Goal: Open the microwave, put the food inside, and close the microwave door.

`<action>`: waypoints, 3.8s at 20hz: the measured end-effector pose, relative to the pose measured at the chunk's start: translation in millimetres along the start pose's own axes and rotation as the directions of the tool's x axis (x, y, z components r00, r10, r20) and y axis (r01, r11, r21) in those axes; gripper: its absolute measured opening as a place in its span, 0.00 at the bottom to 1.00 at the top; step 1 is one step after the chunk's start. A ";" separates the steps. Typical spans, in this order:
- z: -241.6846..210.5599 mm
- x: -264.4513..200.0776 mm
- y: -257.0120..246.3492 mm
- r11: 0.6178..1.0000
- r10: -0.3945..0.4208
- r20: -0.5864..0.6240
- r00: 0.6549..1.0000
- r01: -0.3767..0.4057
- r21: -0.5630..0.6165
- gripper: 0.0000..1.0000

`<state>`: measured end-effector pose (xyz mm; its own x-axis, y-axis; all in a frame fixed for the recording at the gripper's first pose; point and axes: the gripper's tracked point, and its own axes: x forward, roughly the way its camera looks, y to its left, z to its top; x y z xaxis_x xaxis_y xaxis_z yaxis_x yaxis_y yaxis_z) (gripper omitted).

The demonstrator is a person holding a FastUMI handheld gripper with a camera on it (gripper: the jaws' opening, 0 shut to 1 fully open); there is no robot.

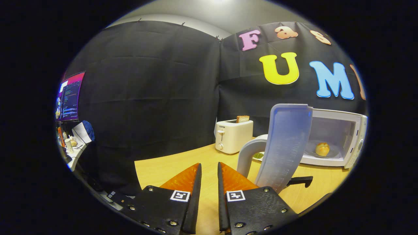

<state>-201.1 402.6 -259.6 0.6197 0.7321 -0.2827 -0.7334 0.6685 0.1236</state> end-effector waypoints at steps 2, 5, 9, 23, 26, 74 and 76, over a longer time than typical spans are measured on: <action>1.0 -8.1 -12.6 1.000 -0.020 0.000 1.000 0.020 -0.020 0.19; -1.2 -21.0 -24.3 0.999 -0.027 0.007 1.000 0.028 -0.045 0.10; -3.3 -52.1 -49.1 0.996 -0.078 0.004 0.997 0.078 -0.054 0.10; 4.3 -125.5 -239.0 0.891 -0.452 0.023 0.892 0.452 -0.038 0.06; -0.2 -128.0 -283.8 0.852 -0.523 0.025 0.852 0.523 -0.021 0.01; 223.2 -215.7 -387.6 0.568 -0.810 0.212 0.546 0.821 0.054 0.04; 235.3 -217.9 -384.8 0.583 -0.798 0.233 0.555 0.810 0.069 0.04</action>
<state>11.9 16.6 -21.8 0.9947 -0.0970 -0.0335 0.0936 0.9914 -0.0911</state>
